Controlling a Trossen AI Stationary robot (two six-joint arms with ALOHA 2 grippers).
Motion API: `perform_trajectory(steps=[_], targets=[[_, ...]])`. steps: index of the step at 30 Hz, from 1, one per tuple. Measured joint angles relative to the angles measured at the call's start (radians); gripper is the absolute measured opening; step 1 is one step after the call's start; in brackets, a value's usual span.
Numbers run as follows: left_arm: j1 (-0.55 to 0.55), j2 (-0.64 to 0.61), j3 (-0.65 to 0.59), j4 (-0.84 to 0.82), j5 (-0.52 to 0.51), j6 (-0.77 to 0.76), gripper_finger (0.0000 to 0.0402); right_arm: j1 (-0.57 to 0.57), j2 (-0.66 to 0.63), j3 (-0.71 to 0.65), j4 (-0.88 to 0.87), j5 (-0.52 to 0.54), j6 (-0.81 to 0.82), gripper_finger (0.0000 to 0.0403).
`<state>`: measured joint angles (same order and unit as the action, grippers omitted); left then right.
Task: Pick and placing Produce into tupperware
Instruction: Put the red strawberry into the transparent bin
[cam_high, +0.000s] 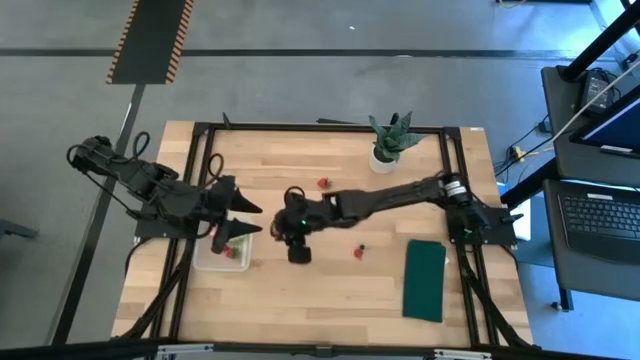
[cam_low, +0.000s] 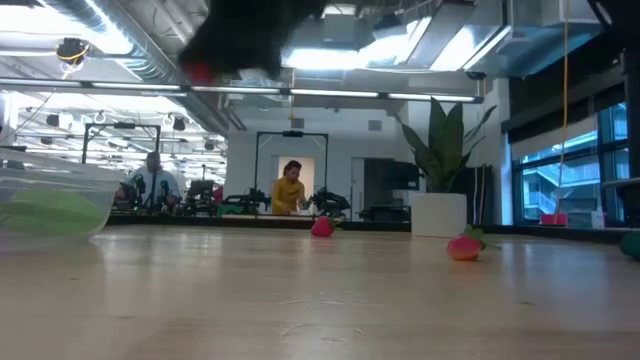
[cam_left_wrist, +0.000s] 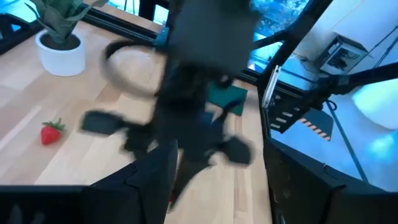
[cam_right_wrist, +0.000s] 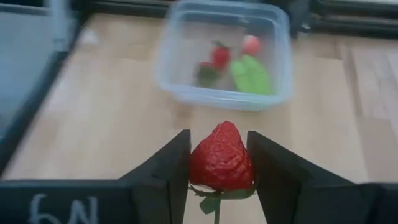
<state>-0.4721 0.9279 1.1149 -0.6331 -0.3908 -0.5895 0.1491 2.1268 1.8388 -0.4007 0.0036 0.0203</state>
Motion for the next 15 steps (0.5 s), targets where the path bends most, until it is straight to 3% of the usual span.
perform_trajectory(steps=[15], targets=[[0.0, 0.008, 0.0, -0.005, -0.013, -0.001, 0.0231, -0.025, 0.248, -0.003, 0.115, -0.098, 0.064, 0.016]])
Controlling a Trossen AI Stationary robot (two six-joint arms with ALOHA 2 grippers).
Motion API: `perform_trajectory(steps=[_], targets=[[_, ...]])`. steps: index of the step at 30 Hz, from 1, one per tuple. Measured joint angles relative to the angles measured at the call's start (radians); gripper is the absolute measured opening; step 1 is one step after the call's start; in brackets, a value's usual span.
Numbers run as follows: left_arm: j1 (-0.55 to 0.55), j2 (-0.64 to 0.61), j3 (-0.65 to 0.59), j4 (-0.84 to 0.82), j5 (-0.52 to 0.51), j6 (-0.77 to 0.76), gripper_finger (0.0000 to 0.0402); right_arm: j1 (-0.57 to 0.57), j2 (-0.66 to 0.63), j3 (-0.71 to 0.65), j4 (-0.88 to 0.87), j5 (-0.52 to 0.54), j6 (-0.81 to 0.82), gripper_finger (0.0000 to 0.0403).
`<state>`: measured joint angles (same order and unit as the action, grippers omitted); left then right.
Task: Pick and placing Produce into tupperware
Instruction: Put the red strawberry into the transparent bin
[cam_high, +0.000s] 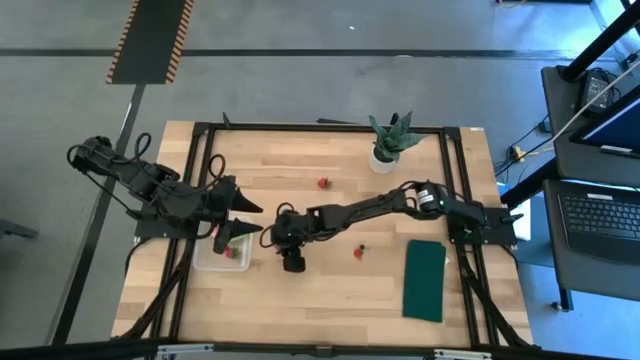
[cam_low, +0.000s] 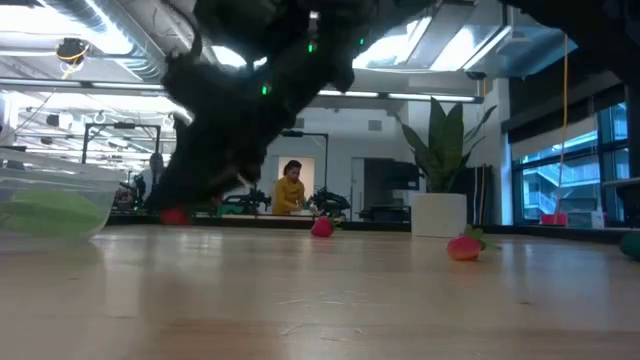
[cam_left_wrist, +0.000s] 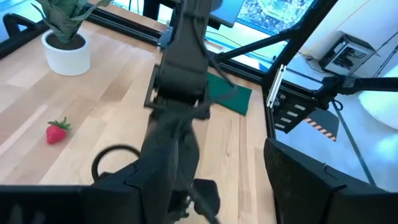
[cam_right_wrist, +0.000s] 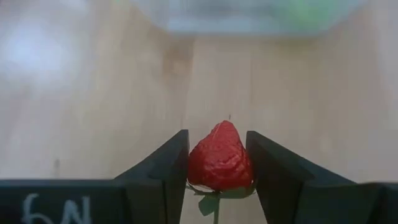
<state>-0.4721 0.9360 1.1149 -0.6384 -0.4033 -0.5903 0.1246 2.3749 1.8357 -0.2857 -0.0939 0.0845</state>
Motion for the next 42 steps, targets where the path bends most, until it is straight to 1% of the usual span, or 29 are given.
perform_trajectory(steps=[2, 11, 15, 20, 23, 29, 32, 35, 38, 42], targets=[[0.0, 0.0, 0.0, -0.001, 0.0, 0.0, 0.0231, 0.0, 0.016, 0.0, 0.001, -0.004, 0.011, 0.016], [0.0, 0.0, 0.0, -0.005, 0.0, 0.0, 0.0231, 0.001, 0.015, 0.0, 0.016, -0.005, -0.009, 0.016], [0.0, 0.0, 0.0, -0.006, 0.0, 0.0, 0.0231, 0.002, 0.015, 0.0, 0.011, -0.005, 0.016, 0.0161], [0.0, 0.0, 0.0, -0.026, 0.0, 0.0, 0.0231, 0.002, 0.015, 0.0, 0.011, -0.005, -0.008, 0.0167], [0.0, 0.0, 0.0, -0.03, 0.0, 0.0, 0.0231, 0.002, 0.015, 0.0, 0.007, -0.005, -0.012, 0.0183], [0.0, 0.0, 0.0, -0.03, 0.0, 0.0, 0.0231, 0.002, 0.015, 0.0, 0.005, -0.005, -0.011, 0.0233], [0.0, 0.0, 0.0, -0.03, 0.0, 0.0, 0.0231, 0.002, 0.01, 0.0, 0.0, -0.005, -0.019, 0.0252], [0.0, 0.0, 0.0, -0.03, 0.0, 0.0, 0.0231, 0.001, -0.032, 0.031, -0.074, -0.004, -0.073, 0.0261], [0.0, 0.0, 0.0, -0.026, -0.001, -0.002, 0.0231, -0.004, -0.121, 0.089, -0.154, -0.003, -0.135, 0.0263], [0.0, 0.001, 0.001, -0.033, 0.0, -0.002, 0.0231, -0.01, -0.233, 0.151, -0.289, -0.001, -0.169, 0.0264]])
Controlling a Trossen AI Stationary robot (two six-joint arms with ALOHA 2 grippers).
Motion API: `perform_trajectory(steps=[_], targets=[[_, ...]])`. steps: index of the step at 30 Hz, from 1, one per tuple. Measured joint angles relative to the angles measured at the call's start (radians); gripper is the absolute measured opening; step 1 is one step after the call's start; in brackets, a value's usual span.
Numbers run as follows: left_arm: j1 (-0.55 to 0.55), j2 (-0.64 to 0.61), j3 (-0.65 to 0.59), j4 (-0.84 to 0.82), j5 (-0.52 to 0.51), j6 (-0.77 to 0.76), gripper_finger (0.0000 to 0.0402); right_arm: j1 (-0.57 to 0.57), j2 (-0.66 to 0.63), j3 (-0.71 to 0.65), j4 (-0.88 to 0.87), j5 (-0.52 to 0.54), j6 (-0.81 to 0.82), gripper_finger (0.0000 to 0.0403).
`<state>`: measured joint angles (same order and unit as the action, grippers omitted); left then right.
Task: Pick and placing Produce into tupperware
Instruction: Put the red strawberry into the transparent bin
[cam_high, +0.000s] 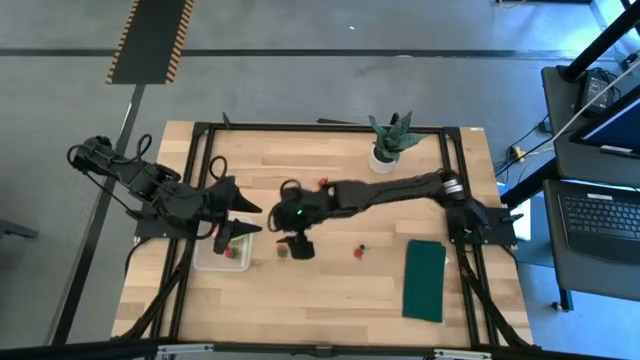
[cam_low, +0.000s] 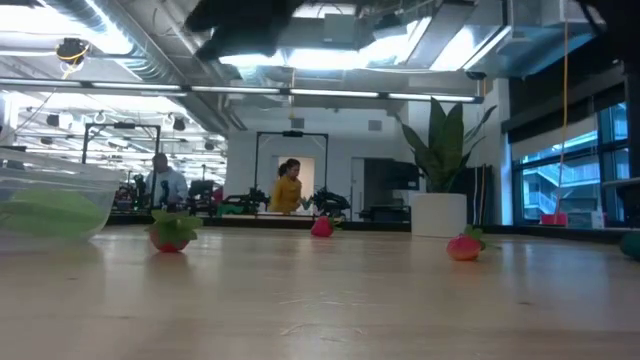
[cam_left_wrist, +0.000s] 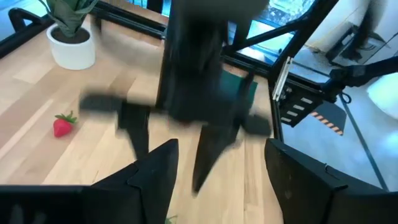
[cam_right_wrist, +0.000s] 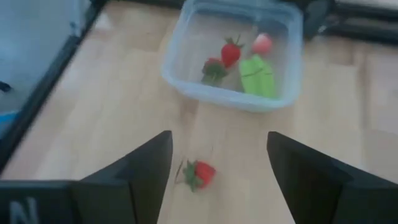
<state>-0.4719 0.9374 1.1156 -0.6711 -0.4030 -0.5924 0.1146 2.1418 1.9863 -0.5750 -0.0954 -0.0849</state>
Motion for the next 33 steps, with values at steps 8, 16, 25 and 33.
perform_trajectory(steps=[8, 16, 25, 33], targets=[[0.006, 0.001, 0.0, 0.006, 0.0, 0.001, 0.0231, -0.014, -0.284, -0.09, -0.276, -0.002, 0.007, 0.0264], [0.058, 0.02, 0.0, 0.001, -0.029, 0.005, 0.0231, -0.014, -0.693, -0.547, -0.172, 0.124, 0.115, 0.0264], [0.11, 0.037, 0.0, 0.007, -0.055, 0.054, 0.0231, -0.014, -1.188, -1.079, 0.029, 0.248, 0.313, 0.0264], [0.12, 0.111, 0.0, 0.015, -0.19, 0.124, 0.0244, -0.014, -1.468, -1.315, 0.113, 0.295, 0.342, 0.0264]])
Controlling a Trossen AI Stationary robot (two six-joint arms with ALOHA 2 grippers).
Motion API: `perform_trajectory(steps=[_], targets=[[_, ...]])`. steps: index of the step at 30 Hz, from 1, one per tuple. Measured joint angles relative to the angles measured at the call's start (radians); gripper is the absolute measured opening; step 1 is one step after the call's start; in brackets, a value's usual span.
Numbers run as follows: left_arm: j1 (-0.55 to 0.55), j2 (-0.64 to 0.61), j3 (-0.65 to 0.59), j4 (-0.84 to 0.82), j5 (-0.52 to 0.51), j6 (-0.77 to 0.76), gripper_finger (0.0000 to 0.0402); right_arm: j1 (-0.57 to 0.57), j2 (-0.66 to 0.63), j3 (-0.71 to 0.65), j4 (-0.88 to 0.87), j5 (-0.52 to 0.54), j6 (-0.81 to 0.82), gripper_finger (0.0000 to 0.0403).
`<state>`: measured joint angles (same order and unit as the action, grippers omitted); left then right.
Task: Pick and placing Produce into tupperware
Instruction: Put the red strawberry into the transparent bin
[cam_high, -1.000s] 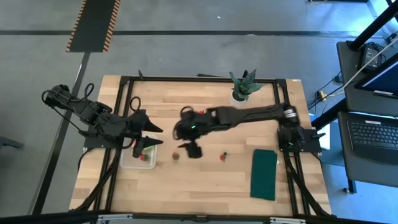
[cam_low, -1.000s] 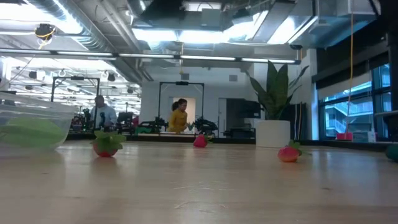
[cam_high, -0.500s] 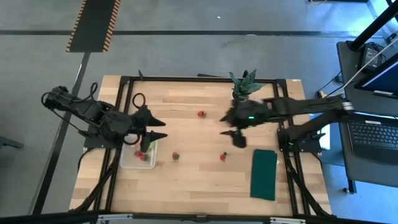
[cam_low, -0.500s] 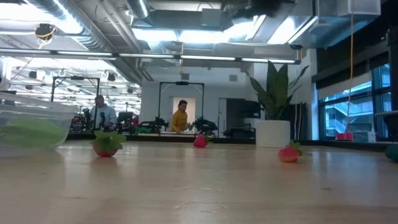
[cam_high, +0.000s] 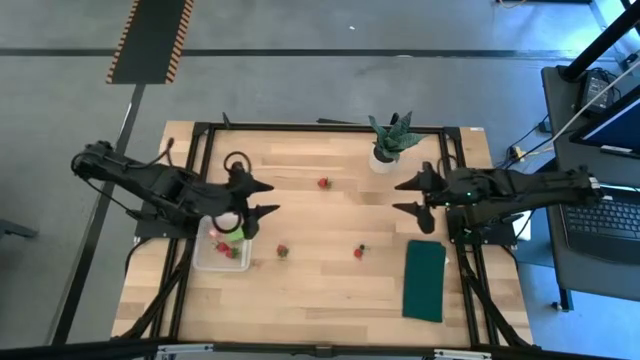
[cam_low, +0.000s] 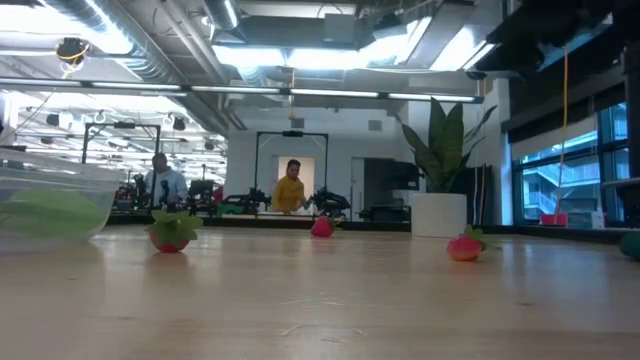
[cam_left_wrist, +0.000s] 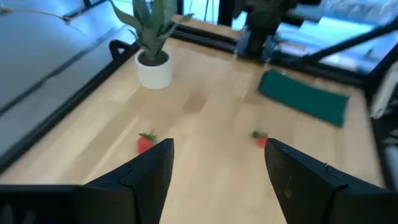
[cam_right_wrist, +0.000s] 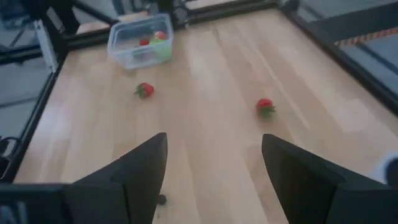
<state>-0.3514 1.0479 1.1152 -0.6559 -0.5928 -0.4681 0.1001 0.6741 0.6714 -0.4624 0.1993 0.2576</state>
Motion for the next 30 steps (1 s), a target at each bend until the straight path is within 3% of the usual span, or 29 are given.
perform_trajectory(steps=[5, 11, 17, 23, 30], targets=[[0.014, 0.056, 0.0, -0.012, 0.002, 0.067, 0.0247, 0.0, -0.096, -0.051, -0.004, 0.028, -0.017, 0.0264], [0.047, 0.108, 0.0, -0.012, 0.008, 0.007, 0.0247, 0.0, -0.137, -0.059, -0.018, 0.028, -0.03, 0.0264], [0.071, 0.158, 0.0, -0.015, 0.188, 0.022, 0.0248, 0.0, -0.14, -0.059, -0.02, 0.028, -0.032, 0.0264], [0.045, 0.259, 0.0, -0.042, 0.286, 0.354, 0.0248, 0.0, -0.141, -0.059, -0.021, 0.028, -0.072, 0.0264], [0.044, 0.417, 0.0, -0.182, 0.399, 0.455, 0.0247, 0.0, -0.14, -0.059, -0.021, 0.028, -0.081, 0.0264]])
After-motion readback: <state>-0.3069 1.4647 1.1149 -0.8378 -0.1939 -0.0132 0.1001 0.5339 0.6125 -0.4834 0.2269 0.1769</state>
